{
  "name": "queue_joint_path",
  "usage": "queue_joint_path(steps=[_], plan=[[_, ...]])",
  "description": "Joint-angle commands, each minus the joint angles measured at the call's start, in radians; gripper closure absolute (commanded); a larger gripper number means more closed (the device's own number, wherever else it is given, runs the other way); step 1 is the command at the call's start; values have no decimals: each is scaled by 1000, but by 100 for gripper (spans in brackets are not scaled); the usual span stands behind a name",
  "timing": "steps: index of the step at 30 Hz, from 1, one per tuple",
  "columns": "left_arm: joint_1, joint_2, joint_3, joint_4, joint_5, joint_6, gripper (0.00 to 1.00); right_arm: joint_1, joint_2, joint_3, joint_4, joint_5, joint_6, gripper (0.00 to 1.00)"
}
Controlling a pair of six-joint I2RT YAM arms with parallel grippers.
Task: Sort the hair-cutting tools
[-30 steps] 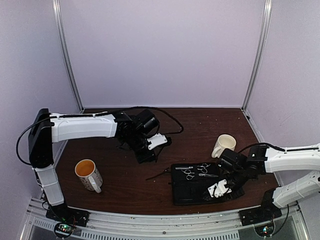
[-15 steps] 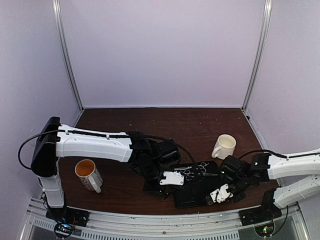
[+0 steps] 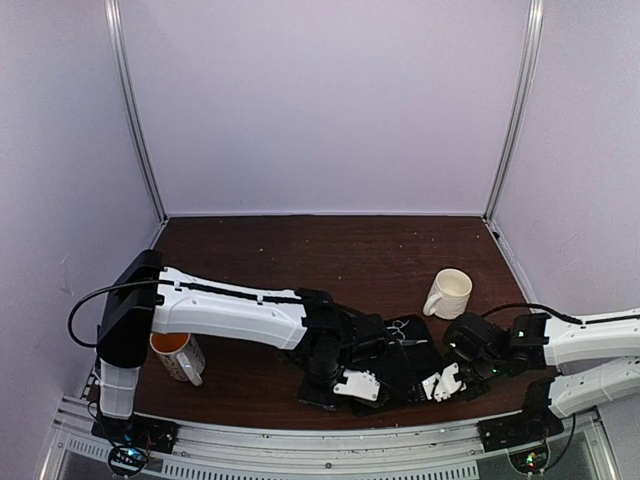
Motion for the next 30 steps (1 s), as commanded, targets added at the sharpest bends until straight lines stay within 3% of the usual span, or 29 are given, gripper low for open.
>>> queue_joint_path(steps=[1, 30], plan=[[6, 46, 70, -52, -42, 21, 100, -4, -14, -31, 34, 77, -18, 79], [52, 261, 382, -106, -99, 86, 100, 4, -47, -106, 223, 120, 0, 78]])
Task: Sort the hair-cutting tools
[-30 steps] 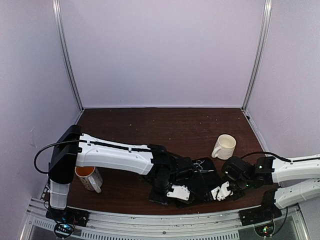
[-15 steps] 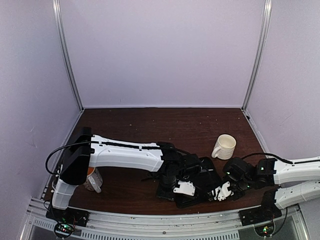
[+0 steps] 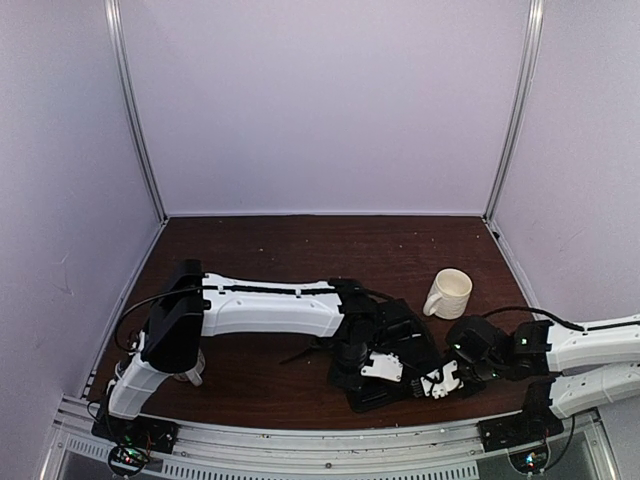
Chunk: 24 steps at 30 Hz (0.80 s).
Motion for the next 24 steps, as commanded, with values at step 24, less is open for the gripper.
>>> queue_joint_path(steps=[24], plan=[[32, 133, 197, 1, 63, 4, 100, 2, -37, -86, 161, 62, 35, 78]])
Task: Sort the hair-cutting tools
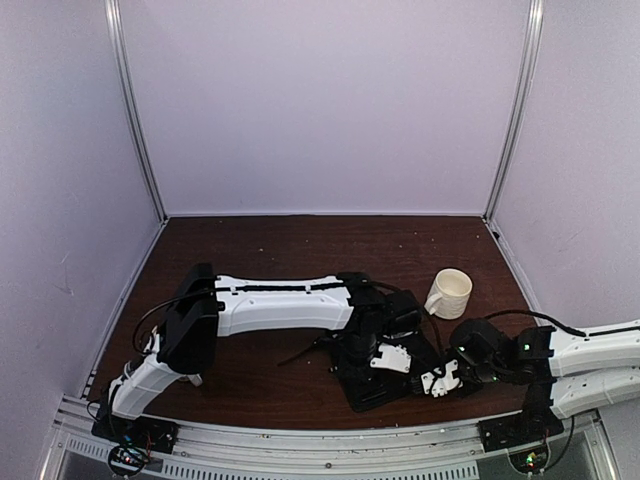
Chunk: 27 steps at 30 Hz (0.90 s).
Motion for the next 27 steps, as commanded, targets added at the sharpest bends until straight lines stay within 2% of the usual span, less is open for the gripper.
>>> queue_joint_path(steps=[1, 10, 17, 22, 27], plan=[[6, 42, 46, 51, 49, -11, 100, 3, 1, -27, 53, 21, 26, 77], [8, 85, 104, 89, 42, -16, 100, 3, 1, -35, 53, 17, 31, 77], [9, 16, 17, 122, -33, -46, 100, 2, -13, -26, 43, 24, 41, 77], [11, -36, -43, 140, -76, -66, 87, 1, -20, -22, 44, 41, 41, 76], [15, -99, -105, 169, -79, -79, 77, 2, -42, -11, 26, 57, 43, 69]])
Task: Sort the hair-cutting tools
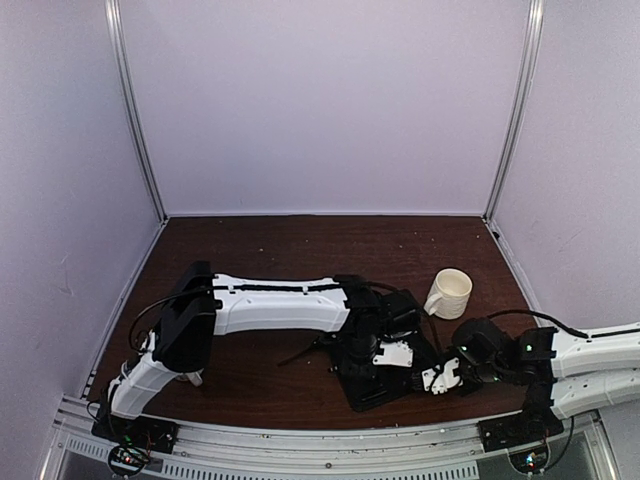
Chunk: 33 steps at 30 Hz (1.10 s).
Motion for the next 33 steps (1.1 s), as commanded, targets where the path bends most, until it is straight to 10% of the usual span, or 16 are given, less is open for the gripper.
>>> queue_joint_path(steps=[1, 33], plan=[[13, -90, -61, 62, -31, -23, 75, 1, -24, 5, 4, 45, 21, 67], [193, -565, -757, 280, -2, -356, 66, -43, -86, 227, -290, -140, 160, 53]])
